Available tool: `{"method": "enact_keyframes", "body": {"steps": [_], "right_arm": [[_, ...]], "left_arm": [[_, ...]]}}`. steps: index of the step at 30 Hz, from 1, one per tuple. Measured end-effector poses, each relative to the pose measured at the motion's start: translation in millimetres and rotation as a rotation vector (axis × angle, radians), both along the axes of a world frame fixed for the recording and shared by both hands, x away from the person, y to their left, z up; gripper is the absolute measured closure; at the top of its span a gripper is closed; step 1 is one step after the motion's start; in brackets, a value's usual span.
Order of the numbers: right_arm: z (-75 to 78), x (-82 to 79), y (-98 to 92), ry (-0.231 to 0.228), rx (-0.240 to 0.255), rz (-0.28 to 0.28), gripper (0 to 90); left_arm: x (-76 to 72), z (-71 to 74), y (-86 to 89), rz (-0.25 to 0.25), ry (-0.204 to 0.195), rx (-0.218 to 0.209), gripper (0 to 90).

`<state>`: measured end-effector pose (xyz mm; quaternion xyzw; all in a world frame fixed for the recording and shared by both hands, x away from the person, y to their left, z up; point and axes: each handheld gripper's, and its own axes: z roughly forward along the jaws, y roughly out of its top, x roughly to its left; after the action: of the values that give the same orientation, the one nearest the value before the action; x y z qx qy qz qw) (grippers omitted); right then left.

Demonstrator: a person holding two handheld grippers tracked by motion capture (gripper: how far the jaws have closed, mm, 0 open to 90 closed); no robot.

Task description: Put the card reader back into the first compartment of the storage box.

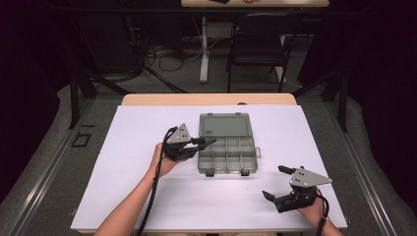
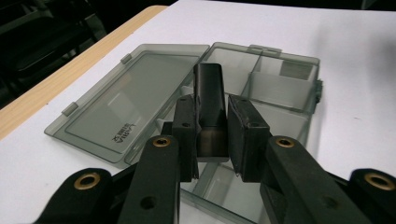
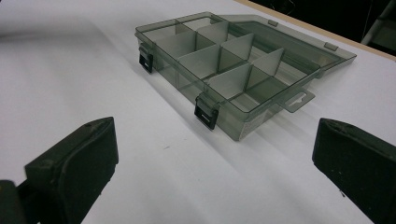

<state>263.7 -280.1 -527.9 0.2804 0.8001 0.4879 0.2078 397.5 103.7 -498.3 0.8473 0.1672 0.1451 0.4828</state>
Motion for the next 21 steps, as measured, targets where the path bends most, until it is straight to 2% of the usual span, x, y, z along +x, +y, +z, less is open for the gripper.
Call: {"method": "enact_keyframes", "body": {"steps": [11,14,21], "right_arm": [[-0.2,0.5,-0.3,0.001,-0.003,-0.001,0.0],[-0.4,0.6,0.1,0.002,-0.006,-0.003,0.0],[-0.2,-0.1,-0.3,0.002,-0.003,-0.002,0.0]], "left_arm": [[8.0,-8.9,-6.2,0.112,0.031,0.026,74.3],[10.0,-11.0,-5.0,0.155,0.038,0.016,74.3],[10.7,-13.3,-5.1,0.195,0.053,0.007,74.3]]}}
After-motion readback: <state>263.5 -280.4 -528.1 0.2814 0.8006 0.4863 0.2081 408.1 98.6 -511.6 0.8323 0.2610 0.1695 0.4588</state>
